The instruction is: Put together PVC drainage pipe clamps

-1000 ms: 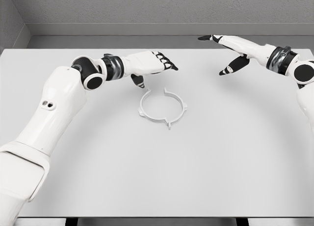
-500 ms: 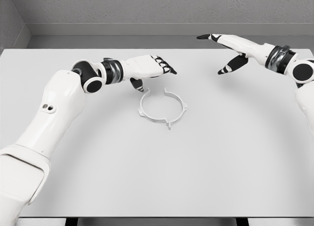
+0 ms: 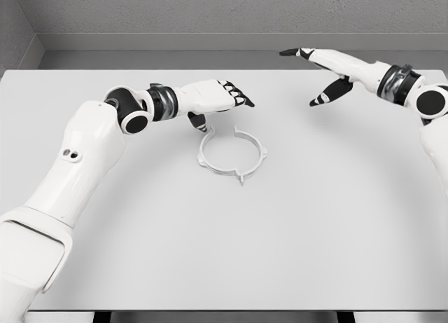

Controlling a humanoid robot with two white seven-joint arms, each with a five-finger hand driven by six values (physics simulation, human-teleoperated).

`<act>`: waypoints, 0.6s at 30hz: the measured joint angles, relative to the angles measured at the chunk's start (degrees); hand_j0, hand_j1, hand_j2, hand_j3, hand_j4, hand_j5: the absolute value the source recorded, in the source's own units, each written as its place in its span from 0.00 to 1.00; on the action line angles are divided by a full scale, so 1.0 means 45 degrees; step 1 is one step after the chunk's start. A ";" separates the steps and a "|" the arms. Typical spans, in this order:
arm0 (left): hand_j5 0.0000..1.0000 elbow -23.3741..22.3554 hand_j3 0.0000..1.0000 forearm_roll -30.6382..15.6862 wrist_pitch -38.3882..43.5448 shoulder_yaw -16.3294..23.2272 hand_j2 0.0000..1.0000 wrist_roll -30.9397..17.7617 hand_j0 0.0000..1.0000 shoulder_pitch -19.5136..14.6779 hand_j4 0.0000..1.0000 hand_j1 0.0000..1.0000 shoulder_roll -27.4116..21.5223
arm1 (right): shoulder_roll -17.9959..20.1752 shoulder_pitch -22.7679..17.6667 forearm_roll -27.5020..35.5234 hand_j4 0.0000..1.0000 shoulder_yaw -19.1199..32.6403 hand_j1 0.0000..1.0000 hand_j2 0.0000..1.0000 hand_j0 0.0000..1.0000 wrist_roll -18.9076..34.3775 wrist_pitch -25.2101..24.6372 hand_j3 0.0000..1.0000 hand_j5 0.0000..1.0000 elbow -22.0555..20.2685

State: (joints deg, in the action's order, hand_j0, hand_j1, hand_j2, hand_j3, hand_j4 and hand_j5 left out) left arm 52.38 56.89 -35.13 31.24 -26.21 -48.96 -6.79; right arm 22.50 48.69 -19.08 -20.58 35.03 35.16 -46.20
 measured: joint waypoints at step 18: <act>1.00 -0.0078 1.00 -0.0124 0.0061 0.0034 1.00 0.0021 1.00 0.0098 1.00 1.00 0.0032 | 0.0015 0.0000 0.0000 1.00 0.0002 1.00 1.00 1.00 0.0000 0.0000 1.00 1.00 0.0001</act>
State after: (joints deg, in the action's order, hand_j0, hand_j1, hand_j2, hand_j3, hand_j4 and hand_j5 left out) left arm 52.03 56.33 -34.86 31.39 -26.11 -48.52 -6.65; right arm 22.56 48.69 -19.07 -20.58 35.03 35.16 -46.19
